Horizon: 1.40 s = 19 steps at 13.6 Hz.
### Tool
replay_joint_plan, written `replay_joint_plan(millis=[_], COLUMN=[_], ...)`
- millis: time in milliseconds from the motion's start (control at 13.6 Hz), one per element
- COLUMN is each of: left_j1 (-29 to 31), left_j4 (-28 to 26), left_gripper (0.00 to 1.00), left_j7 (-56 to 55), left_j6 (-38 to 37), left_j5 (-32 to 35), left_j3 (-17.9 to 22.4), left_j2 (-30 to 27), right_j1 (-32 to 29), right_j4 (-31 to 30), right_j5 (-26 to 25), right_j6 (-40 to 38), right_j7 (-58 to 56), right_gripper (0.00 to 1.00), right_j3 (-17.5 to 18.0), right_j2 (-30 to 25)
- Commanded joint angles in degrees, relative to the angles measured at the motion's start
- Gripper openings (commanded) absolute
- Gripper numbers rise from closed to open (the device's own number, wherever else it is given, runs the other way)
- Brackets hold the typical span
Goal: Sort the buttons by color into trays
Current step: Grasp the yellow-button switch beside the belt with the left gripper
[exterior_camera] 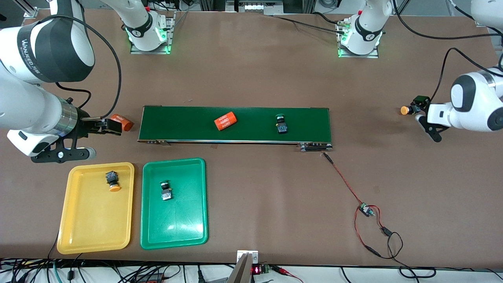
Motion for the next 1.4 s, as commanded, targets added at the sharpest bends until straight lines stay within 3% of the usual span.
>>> replay_joint_plan(millis=[0, 147, 368, 516, 884, 1032, 1105, 1327], left_j1=[1.64, 1.82, 2.61, 2.61, 2.61, 2.52, 2.52, 2.35], left_j4=[-7.05, -9.25, -12.67, -14.18, -15.59, -15.59, -15.24, -14.62], left_gripper=[1.00, 1.00, 1.00, 1.00, 0.97, 0.54, 0.39, 0.21], left_j7=[6.76, 14.82, 21.26, 25.23, 25.50, 25.41, 25.50, 25.59], left_j6=[7.76, 11.55, 18.82, 23.67, 25.79, 25.89, 25.80, 25.27], left_j5=[1.06, 1.06, 1.06, 1.06, 1.06, 1.06, 1.06, 1.06], left_j3=[-0.46, -0.02, 2.69, 5.33, 6.13, 6.13, 6.13, 6.05], left_j2=[-3.65, -3.56, -3.30, -1.90, -1.01, -0.92, -1.01, -1.54], right_j1=[-0.43, -0.09, 4.47, 4.93, 3.00, 0.54, -0.77, -1.23], right_j4=[0.28, 0.02, -0.85, -1.56, -2.44, -4.28, -5.33, -8.50], right_j5=[-0.59, -0.86, -7.43, -7.10, -2.54, 1.49, 4.12, 4.85], right_j6=[1.62, 2.16, 1.28, 0.75, 2.24, 5.04, 6.97, 11.81], right_j7=[0.75, 0.57, 1.36, 1.63, 2.15, 3.65, 3.65, 3.74], right_gripper=[1.00, 1.00, 1.00, 1.00, 1.00, 1.00, 1.00, 1.00], right_j3=[-0.07, 0.02, 0.28, 0.11, -0.07, -0.07, -0.07, -0.07], right_j2=[0.79, 0.98, 0.89, 0.54, 0.54, 0.36, 0.36, 0.19])
